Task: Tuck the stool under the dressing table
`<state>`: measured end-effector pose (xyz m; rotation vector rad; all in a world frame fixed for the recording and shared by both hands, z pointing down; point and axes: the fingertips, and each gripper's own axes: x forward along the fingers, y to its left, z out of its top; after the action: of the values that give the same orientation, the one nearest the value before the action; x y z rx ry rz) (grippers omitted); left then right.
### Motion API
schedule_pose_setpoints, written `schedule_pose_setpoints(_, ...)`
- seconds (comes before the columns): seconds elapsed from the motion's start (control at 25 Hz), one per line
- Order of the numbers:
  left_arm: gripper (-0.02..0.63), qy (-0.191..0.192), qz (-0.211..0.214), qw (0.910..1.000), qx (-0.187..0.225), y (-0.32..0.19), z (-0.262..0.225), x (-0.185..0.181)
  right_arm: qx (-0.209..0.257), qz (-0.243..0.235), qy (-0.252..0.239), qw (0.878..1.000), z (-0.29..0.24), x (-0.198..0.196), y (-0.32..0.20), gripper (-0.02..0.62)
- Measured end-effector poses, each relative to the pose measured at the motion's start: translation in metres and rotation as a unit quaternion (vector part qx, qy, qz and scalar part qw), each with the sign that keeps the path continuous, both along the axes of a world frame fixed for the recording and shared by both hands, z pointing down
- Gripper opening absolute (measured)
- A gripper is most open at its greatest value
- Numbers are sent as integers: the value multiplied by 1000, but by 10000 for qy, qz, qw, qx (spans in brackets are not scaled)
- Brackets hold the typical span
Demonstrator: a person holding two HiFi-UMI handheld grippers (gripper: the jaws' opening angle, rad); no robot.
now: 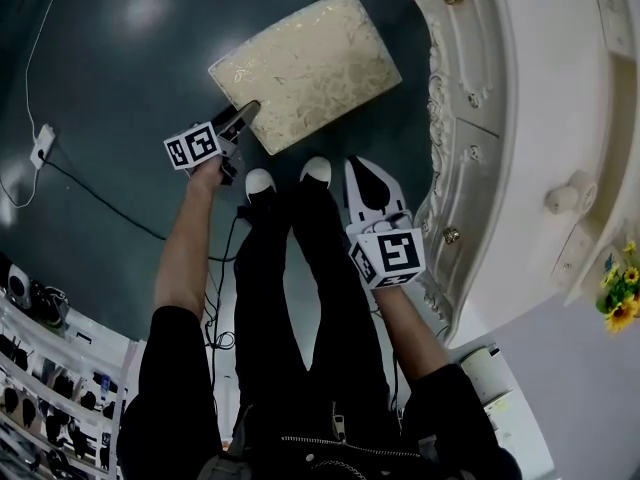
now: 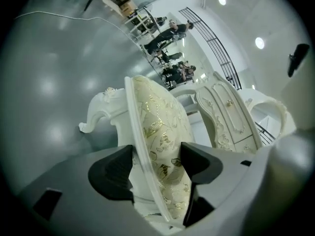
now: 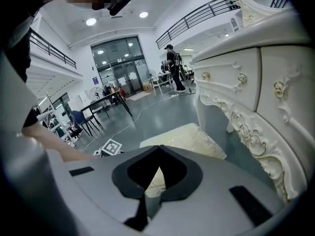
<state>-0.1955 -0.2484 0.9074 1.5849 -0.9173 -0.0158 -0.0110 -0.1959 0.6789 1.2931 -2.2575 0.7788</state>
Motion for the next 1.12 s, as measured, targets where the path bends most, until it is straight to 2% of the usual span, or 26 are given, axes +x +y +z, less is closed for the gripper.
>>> schedule_pose_setpoints(0.12,316,38,452,9990,48,-21,-1,2,15,55,-5,10000,2,4,-3,6)
schedule_pose_setpoints(0.2,316,36,597,9982,87,-32,-2,7,4,80,7,10000,4,8,-2,6)
schedule_pose_setpoints(0.6,314,174,937,9950,287,-72,-4,84,-20,305,16,9995,9,24,-5,6)
schedule_pose_setpoints(1.12,314,395,1212,9913,340,-94,-6,180,90,456,35,9989,13,46,-21,6)
